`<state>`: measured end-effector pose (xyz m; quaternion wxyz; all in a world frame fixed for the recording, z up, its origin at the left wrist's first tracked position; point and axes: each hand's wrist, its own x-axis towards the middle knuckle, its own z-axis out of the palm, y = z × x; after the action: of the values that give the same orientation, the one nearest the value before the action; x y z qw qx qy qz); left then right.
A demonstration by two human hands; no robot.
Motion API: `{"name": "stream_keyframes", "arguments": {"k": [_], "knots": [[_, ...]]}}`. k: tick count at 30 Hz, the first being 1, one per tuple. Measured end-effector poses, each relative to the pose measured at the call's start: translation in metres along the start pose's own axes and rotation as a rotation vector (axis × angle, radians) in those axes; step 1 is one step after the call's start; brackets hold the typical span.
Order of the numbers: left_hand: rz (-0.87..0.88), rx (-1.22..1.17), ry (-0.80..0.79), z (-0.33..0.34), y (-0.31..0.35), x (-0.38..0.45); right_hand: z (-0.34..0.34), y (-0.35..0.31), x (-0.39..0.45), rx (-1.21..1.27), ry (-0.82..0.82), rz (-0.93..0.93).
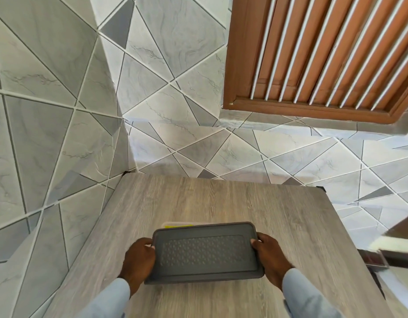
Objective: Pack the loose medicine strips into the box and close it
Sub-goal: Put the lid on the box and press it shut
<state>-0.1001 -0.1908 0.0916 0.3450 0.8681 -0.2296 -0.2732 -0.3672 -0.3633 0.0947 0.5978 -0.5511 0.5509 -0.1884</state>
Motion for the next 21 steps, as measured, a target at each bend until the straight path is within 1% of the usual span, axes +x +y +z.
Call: {"name": "stream_keyframes", "arguments": {"k": [3, 5, 8, 10, 12, 13, 16, 21], "knots": [[0.022, -0.024, 0.030, 0.005, 0.009, 0.002, 0.003, 0.003, 0.000, -0.140, 0.183, -0.090], [0.061, -0.044, 0.061, 0.009, 0.018, 0.002, 0.006, 0.010, 0.004, -0.244, 0.284, -0.116], [0.068, -0.078, 0.098, 0.015, 0.027, 0.007, 0.012, 0.019, 0.017, -0.374, 0.359, -0.084], [0.047, -0.075, 0.090, 0.017, 0.029, 0.012, 0.013, 0.022, 0.027, -0.495, 0.397, -0.060], [0.043, -0.054, 0.077, 0.019, 0.030, 0.016, 0.013, 0.019, 0.031, -0.600, 0.422, -0.045], [0.053, -0.032, 0.077, 0.020, 0.030, 0.018, 0.014, 0.017, 0.030, -0.602, 0.420, -0.042], [0.077, 0.018, 0.085, 0.023, 0.023, 0.022, 0.017, 0.015, 0.025, -0.554, 0.394, -0.027], [0.157, 0.058, 0.084, 0.030, 0.006, 0.019, 0.019, 0.028, 0.017, -0.503, 0.379, -0.082]]}}
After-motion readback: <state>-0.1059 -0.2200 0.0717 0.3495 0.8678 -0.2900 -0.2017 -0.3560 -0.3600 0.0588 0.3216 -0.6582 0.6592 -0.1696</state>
